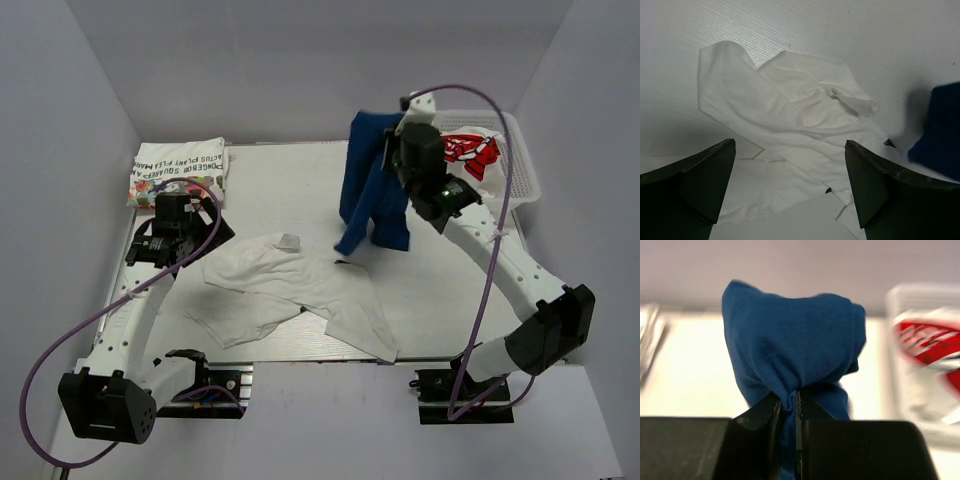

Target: Fold and stack the t-shirts

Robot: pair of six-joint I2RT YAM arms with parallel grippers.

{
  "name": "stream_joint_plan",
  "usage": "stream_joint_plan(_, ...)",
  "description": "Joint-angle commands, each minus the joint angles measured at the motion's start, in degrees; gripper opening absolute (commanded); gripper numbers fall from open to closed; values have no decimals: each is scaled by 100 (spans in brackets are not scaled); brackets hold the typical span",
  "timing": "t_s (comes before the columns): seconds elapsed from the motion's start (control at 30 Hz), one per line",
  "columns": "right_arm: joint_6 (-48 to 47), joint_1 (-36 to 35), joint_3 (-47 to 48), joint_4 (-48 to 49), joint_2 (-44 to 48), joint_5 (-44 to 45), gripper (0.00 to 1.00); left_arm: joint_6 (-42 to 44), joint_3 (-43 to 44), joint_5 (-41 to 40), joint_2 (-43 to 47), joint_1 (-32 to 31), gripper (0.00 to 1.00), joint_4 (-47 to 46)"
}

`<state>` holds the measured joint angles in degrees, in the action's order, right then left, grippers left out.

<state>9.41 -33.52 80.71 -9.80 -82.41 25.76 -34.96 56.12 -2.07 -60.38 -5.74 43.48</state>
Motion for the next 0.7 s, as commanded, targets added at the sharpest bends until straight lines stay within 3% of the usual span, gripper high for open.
stream_joint_plan(0.0,-439,589,768,777,33,1069,0,33,-75,223,123,11,100,37)
stream_joint_plan(0.13,-1088,1283,1910,1112,-319,1212,0,86,-127,453,-8,11,100,-77)
stream_joint_plan(0.23,-1528,1750,3357,1095,-1011,1396,0,86,-127,453,-140,11,100,-77)
stream_joint_plan(0.33,-2082,2119,4099,1331,-1592,1511,0,86,-75,453,-254,11,100,-77)
stream_joint_plan(0.47,-2295,2508,4419,1622,-2112,1188,0,86,-75,453,-360,11,100,-130)
stream_joint_plan(0.67,-1004,3272,3594,719,-2805,-17,0,86,118,576,-737,11,100,-262)
